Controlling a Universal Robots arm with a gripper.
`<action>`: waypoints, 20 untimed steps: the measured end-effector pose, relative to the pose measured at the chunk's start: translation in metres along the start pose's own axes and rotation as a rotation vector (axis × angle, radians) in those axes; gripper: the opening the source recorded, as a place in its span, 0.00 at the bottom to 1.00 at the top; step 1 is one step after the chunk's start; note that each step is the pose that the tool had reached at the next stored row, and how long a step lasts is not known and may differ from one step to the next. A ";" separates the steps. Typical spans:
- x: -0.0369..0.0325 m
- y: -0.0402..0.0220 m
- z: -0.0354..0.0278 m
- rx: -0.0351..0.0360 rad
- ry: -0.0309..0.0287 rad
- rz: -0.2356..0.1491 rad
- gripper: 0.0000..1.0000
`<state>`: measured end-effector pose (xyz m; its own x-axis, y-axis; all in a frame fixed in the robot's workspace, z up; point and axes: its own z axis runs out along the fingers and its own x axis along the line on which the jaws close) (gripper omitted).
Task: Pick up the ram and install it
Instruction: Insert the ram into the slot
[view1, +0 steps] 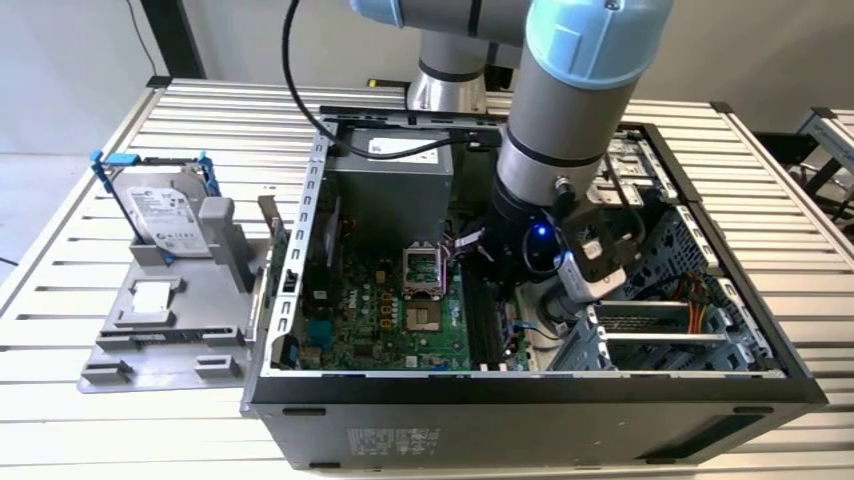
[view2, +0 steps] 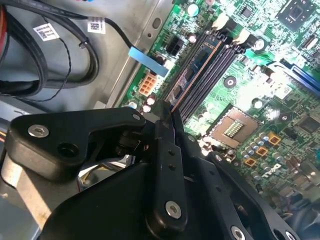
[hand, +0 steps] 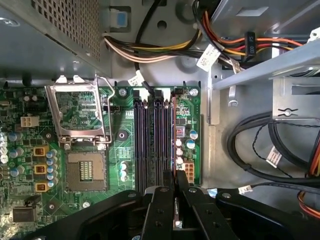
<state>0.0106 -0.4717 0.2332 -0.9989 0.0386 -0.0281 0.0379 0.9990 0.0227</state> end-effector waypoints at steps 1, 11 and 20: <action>0.0002 -0.0004 0.0006 -0.0001 -0.0001 0.002 0.00; 0.0004 -0.0046 0.0059 0.0001 -0.0004 0.011 0.00; 0.0005 -0.0049 0.0106 -0.0004 -0.0004 0.013 0.00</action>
<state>0.0103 -0.4763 0.2225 -0.9983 0.0512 -0.0283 0.0506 0.9984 0.0234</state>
